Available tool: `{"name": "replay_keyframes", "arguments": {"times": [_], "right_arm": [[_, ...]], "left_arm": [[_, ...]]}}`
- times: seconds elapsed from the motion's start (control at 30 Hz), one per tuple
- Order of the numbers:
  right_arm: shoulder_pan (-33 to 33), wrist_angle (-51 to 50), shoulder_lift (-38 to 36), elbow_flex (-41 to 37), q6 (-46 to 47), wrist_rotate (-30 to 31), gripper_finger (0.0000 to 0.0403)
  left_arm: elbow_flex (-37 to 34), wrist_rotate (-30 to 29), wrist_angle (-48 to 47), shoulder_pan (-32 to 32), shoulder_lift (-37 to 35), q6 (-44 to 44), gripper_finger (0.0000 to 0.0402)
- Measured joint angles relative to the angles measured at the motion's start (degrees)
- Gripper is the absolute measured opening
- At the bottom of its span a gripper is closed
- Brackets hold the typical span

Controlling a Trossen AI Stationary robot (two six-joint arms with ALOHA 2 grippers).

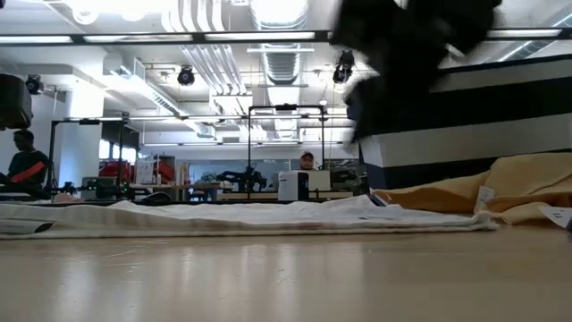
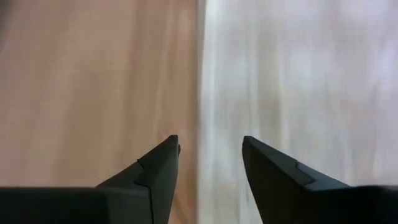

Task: Fold towel
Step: Fold the white towel

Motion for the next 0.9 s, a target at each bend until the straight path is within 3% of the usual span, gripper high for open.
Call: {"name": "replay_keyframes", "arguments": {"times": [0.13, 0.27, 0.67, 0.9], "right_arm": [[-0.2, 15.8, 6.99, 3.3, 1.72, 2.75, 0.0169], [-0.45, 21.57, 17.42, 12.47, 0.19, 3.54, 0.0166], [-3.35, 21.48, 46.02, 47.86, -1.32, 3.9, 0.0177], [-3.54, 13.42, 54.27, 58.55, -3.41, 3.54, 0.0158]], "left_arm": [[-0.03, 0.0, 0.04, 0.03, -0.15, 1.19, 0.011], [-0.04, 0.0, 0.49, 0.05, -0.44, 2.62, 0.0112], [0.0, 0.08, 1.91, 0.07, -0.59, 5.91, 0.0114], [0.04, 0.04, 2.14, 0.05, -0.56, 6.29, 0.0122]]}}
